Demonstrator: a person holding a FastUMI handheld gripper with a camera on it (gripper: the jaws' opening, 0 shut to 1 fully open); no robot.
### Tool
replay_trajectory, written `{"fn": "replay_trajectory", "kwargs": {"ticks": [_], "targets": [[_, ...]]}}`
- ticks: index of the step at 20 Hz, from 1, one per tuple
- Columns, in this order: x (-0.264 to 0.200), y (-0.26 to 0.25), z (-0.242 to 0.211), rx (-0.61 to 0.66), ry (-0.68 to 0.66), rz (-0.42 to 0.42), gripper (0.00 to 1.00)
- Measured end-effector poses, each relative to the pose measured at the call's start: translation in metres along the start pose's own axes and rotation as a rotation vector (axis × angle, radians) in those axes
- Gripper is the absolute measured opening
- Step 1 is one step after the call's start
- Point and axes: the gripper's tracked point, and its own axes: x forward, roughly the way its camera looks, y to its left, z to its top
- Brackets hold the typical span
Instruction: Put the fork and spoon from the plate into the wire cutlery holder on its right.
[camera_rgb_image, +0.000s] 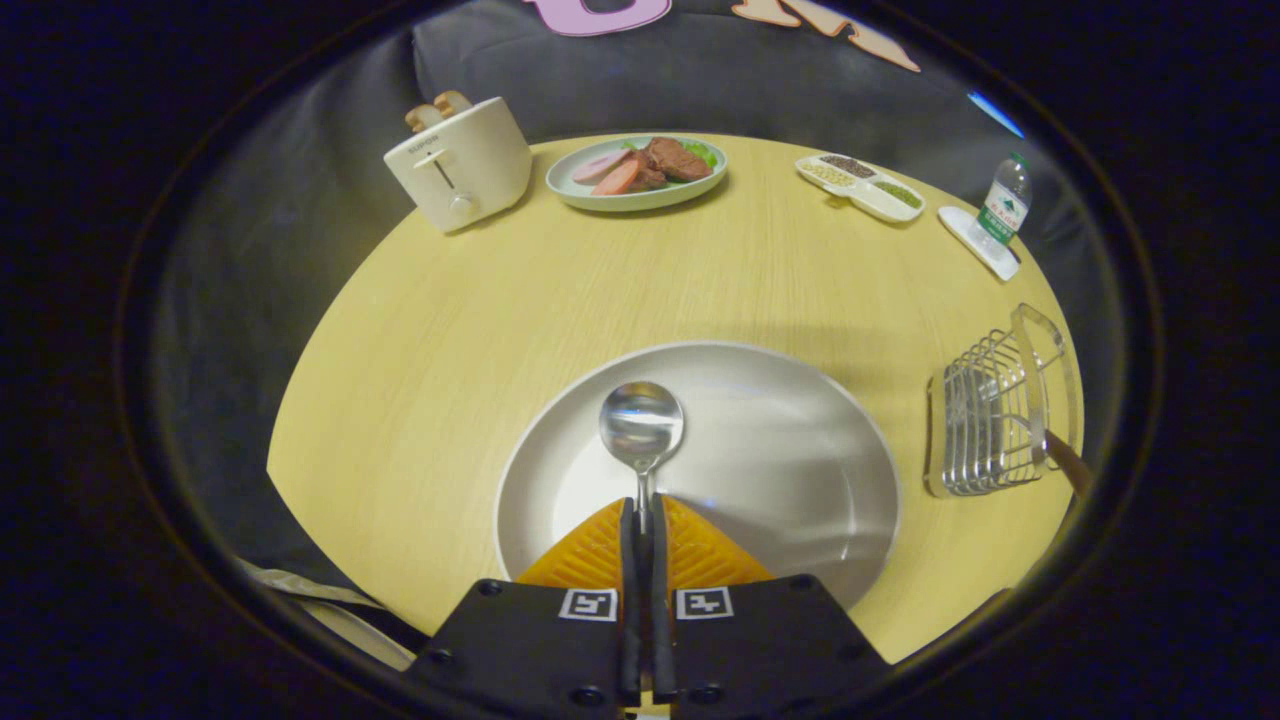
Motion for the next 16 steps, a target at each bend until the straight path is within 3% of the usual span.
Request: {"fn": "replay_trajectory", "kwargs": {"ticks": [16], "targets": [[-0.033,-0.015,0.003,-0.080,0.066,0.012,0.04]]}}
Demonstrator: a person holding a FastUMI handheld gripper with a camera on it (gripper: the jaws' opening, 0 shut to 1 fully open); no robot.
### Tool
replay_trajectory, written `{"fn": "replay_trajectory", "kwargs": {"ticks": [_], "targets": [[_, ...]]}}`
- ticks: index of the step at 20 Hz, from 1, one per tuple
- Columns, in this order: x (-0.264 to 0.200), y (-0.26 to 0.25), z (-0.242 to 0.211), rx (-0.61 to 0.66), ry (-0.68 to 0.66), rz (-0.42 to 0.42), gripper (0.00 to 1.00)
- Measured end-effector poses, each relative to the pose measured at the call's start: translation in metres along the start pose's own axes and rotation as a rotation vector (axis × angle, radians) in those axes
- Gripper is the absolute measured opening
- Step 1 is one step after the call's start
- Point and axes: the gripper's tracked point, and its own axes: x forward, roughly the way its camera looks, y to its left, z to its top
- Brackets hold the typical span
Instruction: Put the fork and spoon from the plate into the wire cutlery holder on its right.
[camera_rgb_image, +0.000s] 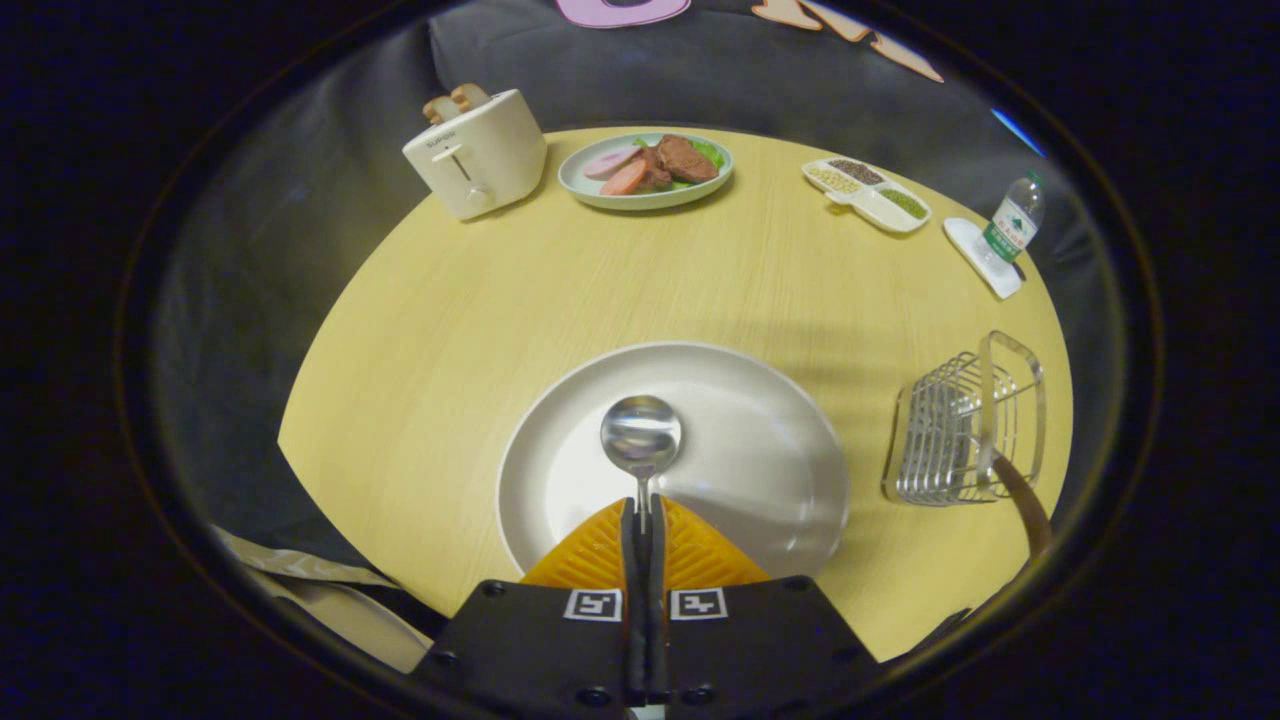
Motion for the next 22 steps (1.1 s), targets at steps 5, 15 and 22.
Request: {"fn": "replay_trajectory", "kwargs": {"ticks": [5,15,22], "targets": [[-0.023,-0.012,0.008,-0.021,0.004,-0.002,0.04],[-0.068,-0.061,0.028,0.004,-0.029,-0.037,0.04],[-0.093,-0.098,0.043,-0.010,-0.039,-0.080,0.04]]}}
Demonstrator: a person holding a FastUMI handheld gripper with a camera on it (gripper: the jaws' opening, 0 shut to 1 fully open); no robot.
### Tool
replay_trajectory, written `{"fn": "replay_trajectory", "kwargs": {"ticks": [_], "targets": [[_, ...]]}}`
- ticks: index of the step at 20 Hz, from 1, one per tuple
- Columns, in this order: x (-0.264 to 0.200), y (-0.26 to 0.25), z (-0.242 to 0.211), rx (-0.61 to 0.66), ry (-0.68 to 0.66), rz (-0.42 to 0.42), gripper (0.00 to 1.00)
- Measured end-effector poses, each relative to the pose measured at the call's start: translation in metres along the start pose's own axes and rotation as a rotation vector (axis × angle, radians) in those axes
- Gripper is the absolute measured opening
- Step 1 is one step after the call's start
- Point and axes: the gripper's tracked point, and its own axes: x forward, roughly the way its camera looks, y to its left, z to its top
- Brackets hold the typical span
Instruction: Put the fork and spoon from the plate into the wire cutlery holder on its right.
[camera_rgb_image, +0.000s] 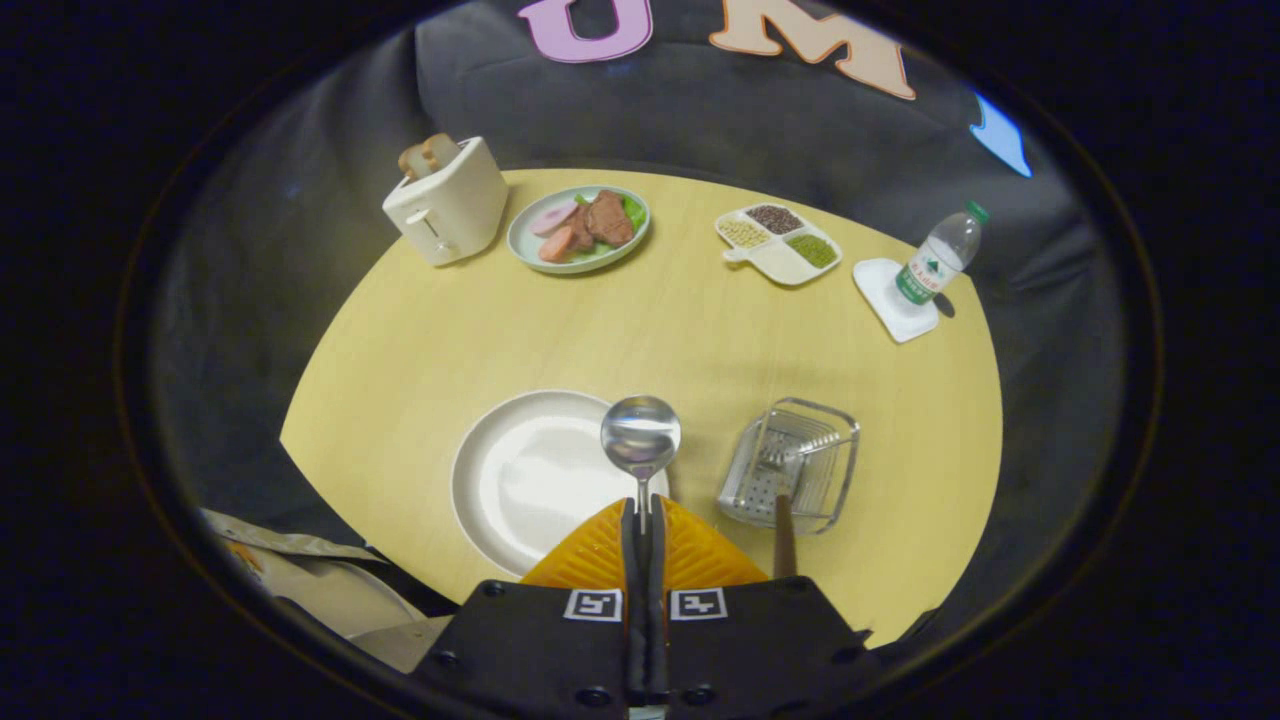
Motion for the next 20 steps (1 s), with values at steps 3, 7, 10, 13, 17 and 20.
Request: {"fn": "replay_trajectory", "kwargs": {"ticks": [3,7,10,13,17,20], "targets": [[-0.006,-0.019,0.004,-0.008,0.006,-0.031,0.04],[-0.006,-0.044,0.001,-0.016,0.036,-0.063,0.04],[-0.003,-0.067,-0.002,-0.002,0.050,-0.104,0.04],[0.002,-0.084,-0.010,0.001,0.075,-0.131,0.04],[0.013,-0.095,-0.018,0.020,0.091,-0.142,0.04],[0.018,-0.102,-0.022,0.032,0.090,-0.153,0.05]]}}
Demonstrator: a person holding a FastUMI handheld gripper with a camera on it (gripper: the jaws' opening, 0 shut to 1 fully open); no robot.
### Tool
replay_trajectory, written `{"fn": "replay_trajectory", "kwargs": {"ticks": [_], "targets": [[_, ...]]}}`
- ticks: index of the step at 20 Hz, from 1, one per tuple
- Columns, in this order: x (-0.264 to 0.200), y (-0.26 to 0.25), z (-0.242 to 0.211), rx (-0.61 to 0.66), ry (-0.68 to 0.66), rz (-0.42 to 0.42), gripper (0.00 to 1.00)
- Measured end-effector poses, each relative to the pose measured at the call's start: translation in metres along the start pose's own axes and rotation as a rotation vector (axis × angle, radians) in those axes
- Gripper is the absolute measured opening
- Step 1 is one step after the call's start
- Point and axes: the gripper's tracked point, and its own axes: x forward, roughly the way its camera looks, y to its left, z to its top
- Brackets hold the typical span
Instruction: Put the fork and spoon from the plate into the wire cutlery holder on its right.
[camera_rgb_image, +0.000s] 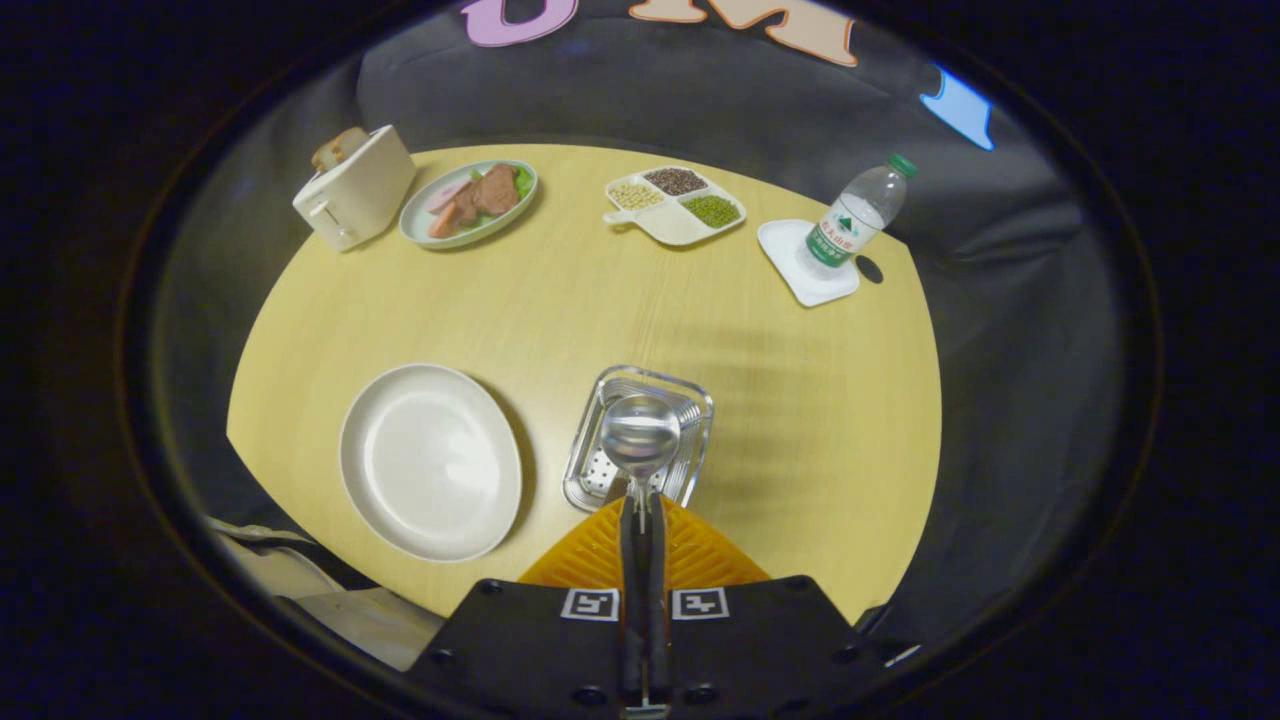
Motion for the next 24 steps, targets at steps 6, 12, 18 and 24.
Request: {"fn": "replay_trajectory", "kwargs": {"ticks": [6,12,18,24], "targets": [[0.000,-0.010,0.004,0.038,-0.041,-0.012,0.26],[-0.029,-0.004,0.039,0.131,-0.289,0.017,0.98],[-0.087,0.016,0.060,0.219,-0.601,0.029,0.98],[-0.150,0.033,0.063,0.227,-0.929,-0.019,0.97]]}}
